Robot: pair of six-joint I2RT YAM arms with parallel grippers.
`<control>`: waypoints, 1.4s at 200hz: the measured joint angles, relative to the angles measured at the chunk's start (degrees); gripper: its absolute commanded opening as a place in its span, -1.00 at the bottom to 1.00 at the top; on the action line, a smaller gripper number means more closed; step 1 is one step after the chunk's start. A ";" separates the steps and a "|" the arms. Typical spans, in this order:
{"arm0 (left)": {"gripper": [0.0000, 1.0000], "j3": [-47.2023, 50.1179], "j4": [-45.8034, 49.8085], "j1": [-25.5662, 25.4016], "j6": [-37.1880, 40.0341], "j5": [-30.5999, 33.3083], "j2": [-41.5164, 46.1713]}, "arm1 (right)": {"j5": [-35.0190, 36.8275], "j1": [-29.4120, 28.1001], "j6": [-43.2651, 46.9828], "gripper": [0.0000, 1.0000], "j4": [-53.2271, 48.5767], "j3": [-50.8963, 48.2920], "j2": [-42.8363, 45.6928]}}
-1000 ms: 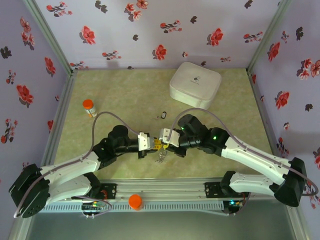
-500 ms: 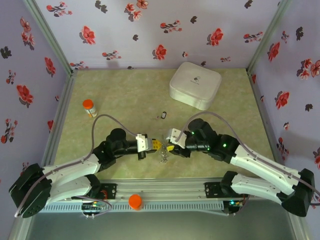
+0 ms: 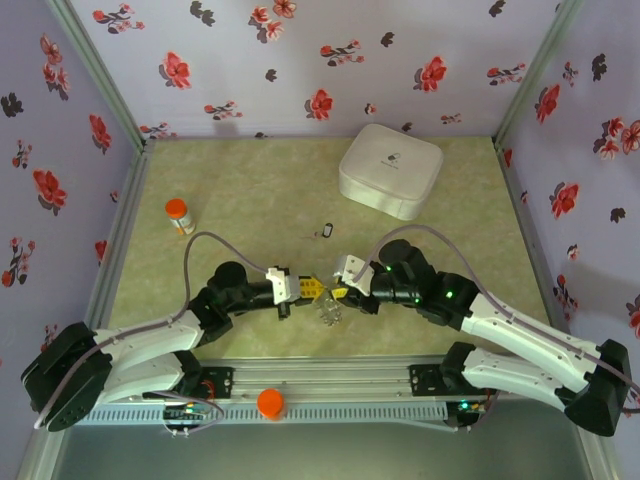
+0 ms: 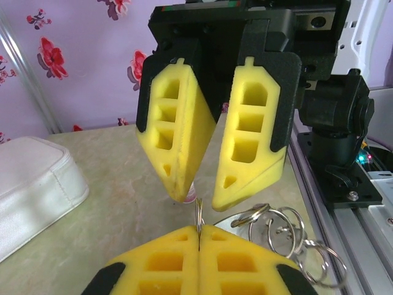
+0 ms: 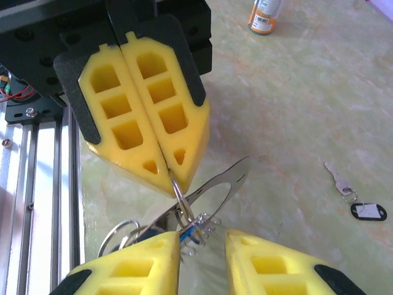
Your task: Put the keys on the keyring
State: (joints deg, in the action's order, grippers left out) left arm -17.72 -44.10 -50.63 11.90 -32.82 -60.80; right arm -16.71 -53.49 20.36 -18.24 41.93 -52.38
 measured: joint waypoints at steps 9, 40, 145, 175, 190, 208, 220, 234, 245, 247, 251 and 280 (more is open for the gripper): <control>-1.00 0.00 -0.17 0.00 -0.02 -0.22 0.00 | -0.04 0.00 0.02 -0.58 0.15 0.02 -0.02; -1.00 0.00 -1.14 0.00 -0.04 -0.42 0.00 | -0.42 0.00 0.02 -0.71 0.31 0.02 -0.07; -1.00 0.00 -1.42 0.00 -0.46 -0.83 -0.09 | -2.60 0.00 0.20 -0.93 0.37 0.02 -2.56; -1.00 0.02 -2.56 0.00 -1.09 -0.90 -0.74 | -2.69 0.00 0.15 -0.79 0.66 0.02 -3.15; -1.00 0.02 -3.72 0.00 -1.29 -1.33 -1.31 | -2.73 0.02 -0.07 -0.70 1.03 0.02 -3.23; -1.00 0.02 -5.33 0.00 -1.36 -1.75 -1.88 | -2.69 0.11 -0.07 -0.61 1.79 -0.22 -2.64; -1.00 0.02 -5.97 0.00 -1.36 -1.77 -2.25 | -2.75 0.37 -0.35 -0.56 2.56 -1.16 -0.98; -1.00 0.00 -6.54 0.00 -1.51 -1.88 -2.78 | -2.80 0.48 -0.63 -0.51 3.26 -2.40 1.53; -1.00 0.02 -6.91 0.00 -1.68 -1.92 -3.21 | -2.86 0.57 -0.79 -0.50 3.54 -3.13 3.37; -1.00 0.02 -7.02 0.00 -1.73 -1.92 -3.30 | -2.91 0.61 -0.85 -0.50 3.58 -3.26 3.65; -1.00 0.00 -7.21 0.00 -1.77 -1.95 -3.41 | -2.99 0.63 -0.90 -0.50 3.69 -3.41 4.04; -1.00 0.00 -8.41 0.00 -2.29 -2.12 -4.15 | -3.26 0.63 -0.98 -0.53 4.85 -3.65 4.79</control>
State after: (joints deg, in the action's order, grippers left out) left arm -17.72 -52.51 -50.63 9.61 -34.94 -64.95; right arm -19.97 -52.86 19.38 -13.39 38.28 -47.59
